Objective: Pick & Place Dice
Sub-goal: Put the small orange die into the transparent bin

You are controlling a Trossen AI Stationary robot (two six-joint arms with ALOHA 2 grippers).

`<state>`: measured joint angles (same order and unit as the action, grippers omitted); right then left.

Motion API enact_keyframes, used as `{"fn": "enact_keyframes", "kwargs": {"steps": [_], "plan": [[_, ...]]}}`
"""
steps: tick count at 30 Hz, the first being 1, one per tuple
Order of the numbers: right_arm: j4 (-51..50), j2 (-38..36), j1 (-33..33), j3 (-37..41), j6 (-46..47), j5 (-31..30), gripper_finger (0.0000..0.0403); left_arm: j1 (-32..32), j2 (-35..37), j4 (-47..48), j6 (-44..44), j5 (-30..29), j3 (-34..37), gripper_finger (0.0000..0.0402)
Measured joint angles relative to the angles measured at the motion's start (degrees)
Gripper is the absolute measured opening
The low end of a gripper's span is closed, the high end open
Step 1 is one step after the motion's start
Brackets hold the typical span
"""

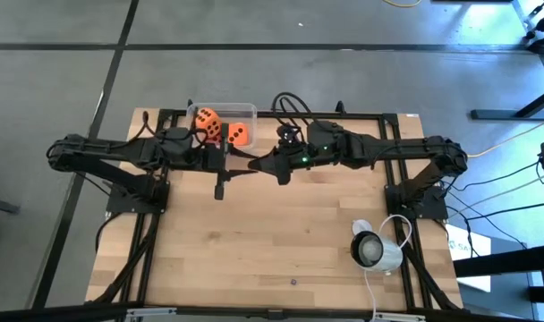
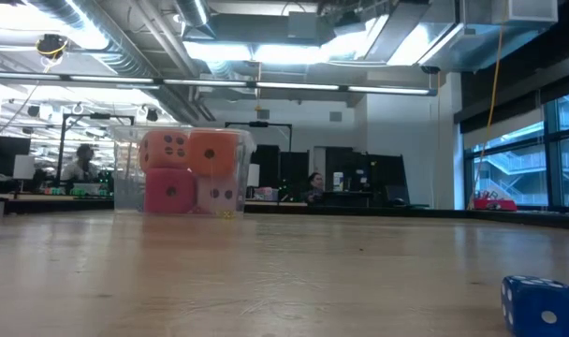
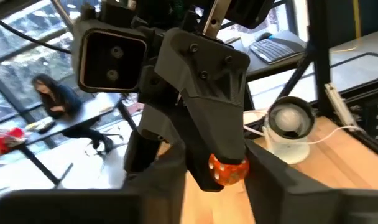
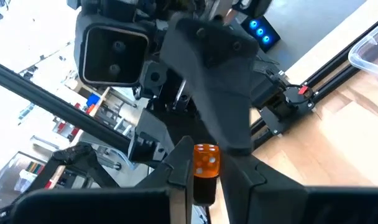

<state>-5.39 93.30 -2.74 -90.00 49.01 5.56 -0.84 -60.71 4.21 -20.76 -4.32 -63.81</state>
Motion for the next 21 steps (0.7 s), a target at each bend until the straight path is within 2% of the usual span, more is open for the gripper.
{"fn": "enact_keyframes", "kwargs": {"steps": [4, 5, 21], "plan": [[2.03, -0.02, 0.09, 0.0, 0.69, -0.15, 0.0051, 0.02, 0.07, -0.17, -0.95, -1.6, -0.04, 0.0032], [2.27, -0.02, 0.07, 0.0, 0.87, 0.01, 0.0051, 0.0, 0.07, -0.26, -1.22, -1.51, -0.07, 0.0021], [6.3, 0.04, 0.0, 0.09, 0.29, 1.33, 0.0071, -1.75, 0.0, -1.55, -2.6, -2.18, -0.13, 0.002]]}}
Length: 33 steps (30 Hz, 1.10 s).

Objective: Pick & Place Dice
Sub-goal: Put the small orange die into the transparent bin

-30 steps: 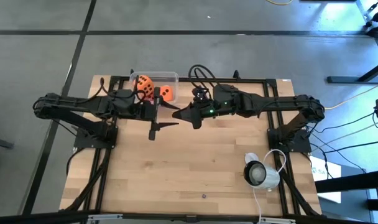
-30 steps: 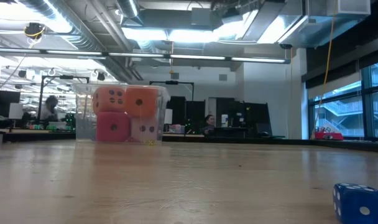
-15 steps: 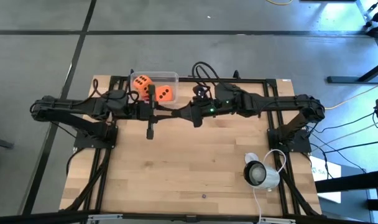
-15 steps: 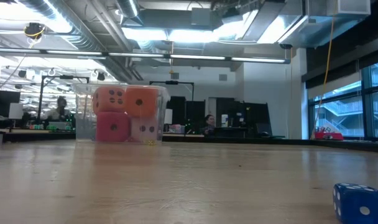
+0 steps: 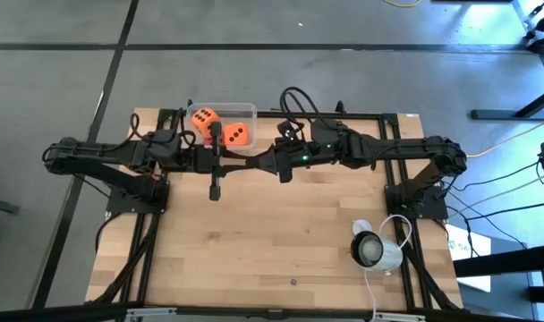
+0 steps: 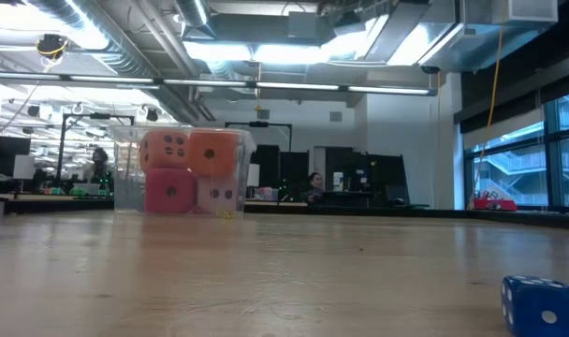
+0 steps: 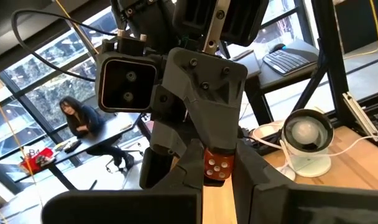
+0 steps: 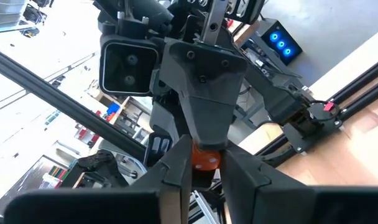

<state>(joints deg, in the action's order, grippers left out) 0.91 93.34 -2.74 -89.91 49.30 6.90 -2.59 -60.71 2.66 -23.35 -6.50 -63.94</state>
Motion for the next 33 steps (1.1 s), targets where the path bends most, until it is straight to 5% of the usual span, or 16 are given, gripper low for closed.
{"fn": "enact_keyframes", "kwargs": {"steps": [22, 33], "plan": [[0.46, 0.0, -0.31, -0.01, 0.91, -1.8, 0.0246, 0.04, 0.37, 0.77, 3.41, -1.76, 0.13, 0.0017], [-1.66, -0.02, -0.16, -0.17, 1.04, -5.57, 0.0253, 1.62, 3.48, 1.26, 9.29, -2.42, 0.28, 0.0016]]}}
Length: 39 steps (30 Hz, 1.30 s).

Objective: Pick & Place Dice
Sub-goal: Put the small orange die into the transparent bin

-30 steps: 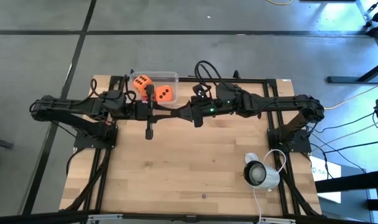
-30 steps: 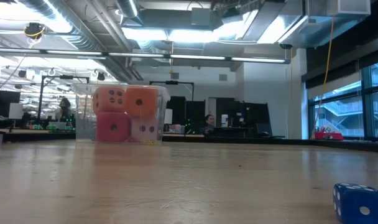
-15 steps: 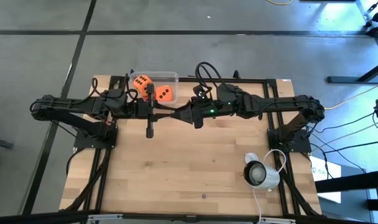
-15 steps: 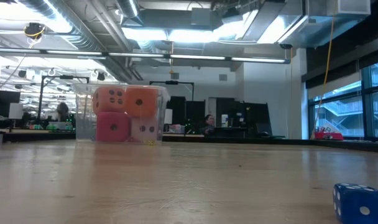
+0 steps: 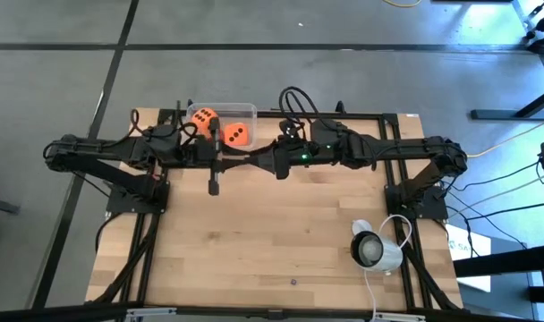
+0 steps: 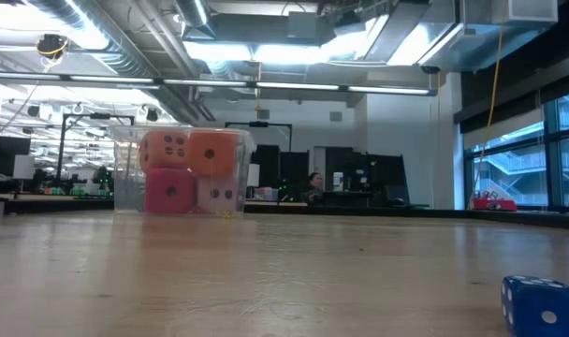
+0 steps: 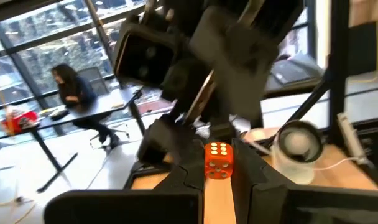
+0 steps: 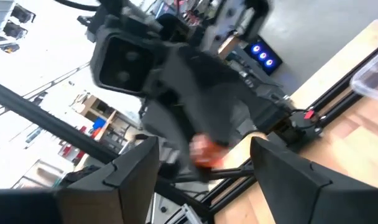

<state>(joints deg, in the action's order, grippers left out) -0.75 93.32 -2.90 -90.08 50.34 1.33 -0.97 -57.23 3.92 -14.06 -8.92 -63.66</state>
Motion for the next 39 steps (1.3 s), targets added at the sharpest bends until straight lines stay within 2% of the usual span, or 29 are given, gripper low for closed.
{"fn": "enact_keyframes", "kwargs": {"steps": [6, 10, 13, 20, 25, 29, 31, 32, 39], "plan": [[-0.51, 0.0, 0.11, 0.0, -0.48, -1.32, 0.0244, 0.32, 0.69, -0.16, 0.09, -0.37, 0.0, 0.0016], [-5.02, 0.0, 0.07, 0.0, -1.52, -2.87, 0.0239, 1.05, 0.97, 0.25, 0.46, -4.03, -0.02, 0.0016], [-10.22, 0.0, 0.07, 0.0, -1.19, -4.54, 0.0236, 4.21, 1.29, 2.54, 5.71, -5.21, -0.07, 0.0016], [-14.05, 0.0, -1.95, 0.02, -1.33, -5.58, 0.0228, 19.5, 2.44, 16.12, 16.24, 1.01, -0.11, 0.0016], [-14.08, 0.0, -3.92, 0.02, -1.5, -6.85, 0.0222, 35.41, -0.04, 27.97, 19.37, 10.62, -0.13, 0.0016], [-14.3, 0.0, -5.51, 0.02, -1.52, -9.31, 0.0218, 45.0, -3.82, 35.83, 18.63, 19.77, -0.13, 0.0016], [-14.27, 0.0, -6.22, 0.02, -1.67, -9.82, 0.0216, 48.26, -6.04, 38.99, 16.25, 24.27, -0.13, 0.0016], [-14.27, 0.0, -6.47, 0.02, -1.72, -9.9, 0.0216, 49.29, -7.16, 40.33, 15.24, 24.66, -0.13, 0.0016], [-14.35, 0.0, -7.99, 0.04, -1.81, -11.73, 0.0214, 51.39, -12.69, 43.89, 8.38, 23.26, -0.13, 0.0016]]}}
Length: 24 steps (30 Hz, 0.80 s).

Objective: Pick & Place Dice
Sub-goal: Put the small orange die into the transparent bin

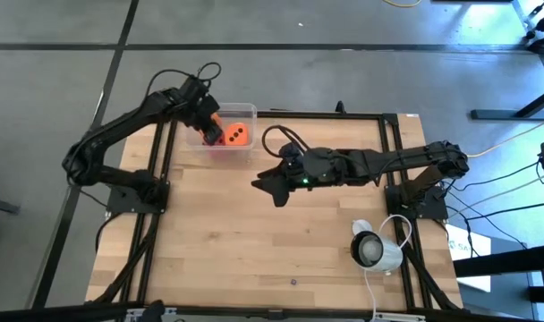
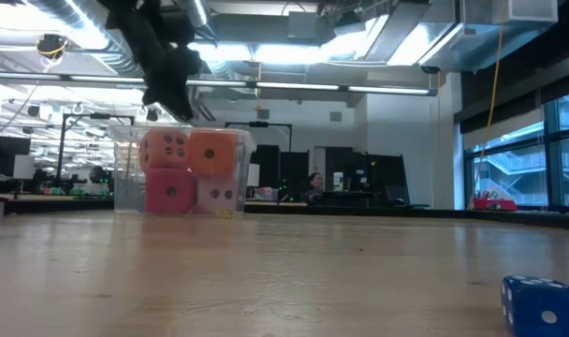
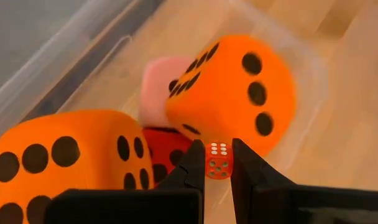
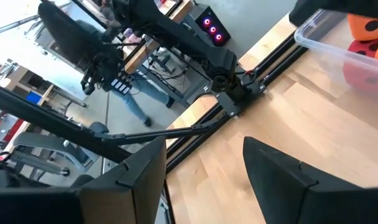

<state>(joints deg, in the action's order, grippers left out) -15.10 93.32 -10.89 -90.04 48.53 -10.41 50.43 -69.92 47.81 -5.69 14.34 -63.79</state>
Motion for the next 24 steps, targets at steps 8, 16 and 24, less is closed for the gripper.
{"fn": "enact_keyframes", "kwargs": {"steps": [8, 16, 24], "plan": [[-1.24, 0.02, -0.12, 0.02, -0.19, -1.22, 0.0214, -0.06, -2.98, 3.26, -5.97, -2.79, 0.0, 0.0016], [-1.39, 0.02, -0.05, 0.04, -1.1, -3.33, 0.0214, -0.06, -2.94, 3.28, -6.54, -2.94, 0.0, 0.0025], [-1.37, 0.15, -0.1, 0.04, -2.72, -3.75, 0.0214, -0.65, -2.94, 3.45, -5.81, -5.54, 0.0, 0.0066]]}}
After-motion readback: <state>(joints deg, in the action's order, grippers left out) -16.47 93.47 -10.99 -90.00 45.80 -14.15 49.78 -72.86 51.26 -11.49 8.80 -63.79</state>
